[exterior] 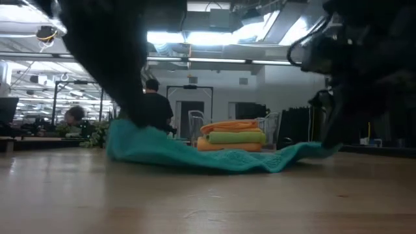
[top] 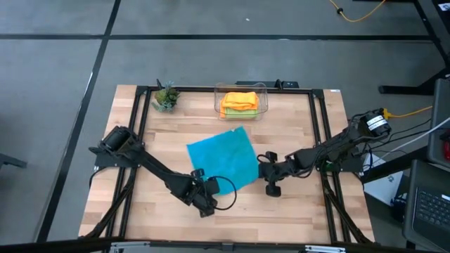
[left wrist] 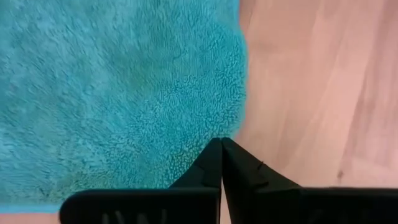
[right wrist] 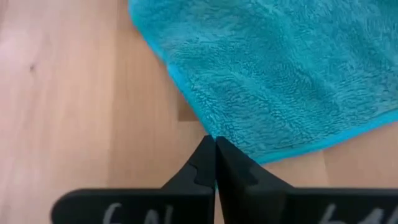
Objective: Fold microfiber towels
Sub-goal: Fold the blue microfiber cloth
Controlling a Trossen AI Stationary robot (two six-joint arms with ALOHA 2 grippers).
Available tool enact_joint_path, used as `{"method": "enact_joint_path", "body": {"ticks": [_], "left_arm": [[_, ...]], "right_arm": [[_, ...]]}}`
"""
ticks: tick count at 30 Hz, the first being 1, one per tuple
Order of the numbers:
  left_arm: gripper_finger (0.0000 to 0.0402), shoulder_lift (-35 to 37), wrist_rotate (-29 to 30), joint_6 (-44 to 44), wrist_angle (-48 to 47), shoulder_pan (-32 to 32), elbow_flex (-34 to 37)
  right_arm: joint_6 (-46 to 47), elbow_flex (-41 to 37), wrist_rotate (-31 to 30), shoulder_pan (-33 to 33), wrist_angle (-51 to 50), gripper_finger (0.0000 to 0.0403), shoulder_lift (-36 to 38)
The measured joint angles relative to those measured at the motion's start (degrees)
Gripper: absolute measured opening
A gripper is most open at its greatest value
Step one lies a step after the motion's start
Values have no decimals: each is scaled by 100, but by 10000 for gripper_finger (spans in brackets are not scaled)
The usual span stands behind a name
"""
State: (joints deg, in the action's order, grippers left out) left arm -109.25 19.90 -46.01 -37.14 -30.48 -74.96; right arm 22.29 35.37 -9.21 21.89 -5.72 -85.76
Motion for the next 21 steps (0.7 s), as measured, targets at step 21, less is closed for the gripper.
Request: {"method": "enact_joint_path", "body": {"ticks": [21], "left_arm": [[0,26,-342,4,-1329,-420,-765]], "right_arm": [[92,2070,-1430,566,-2555,0,13]]}}
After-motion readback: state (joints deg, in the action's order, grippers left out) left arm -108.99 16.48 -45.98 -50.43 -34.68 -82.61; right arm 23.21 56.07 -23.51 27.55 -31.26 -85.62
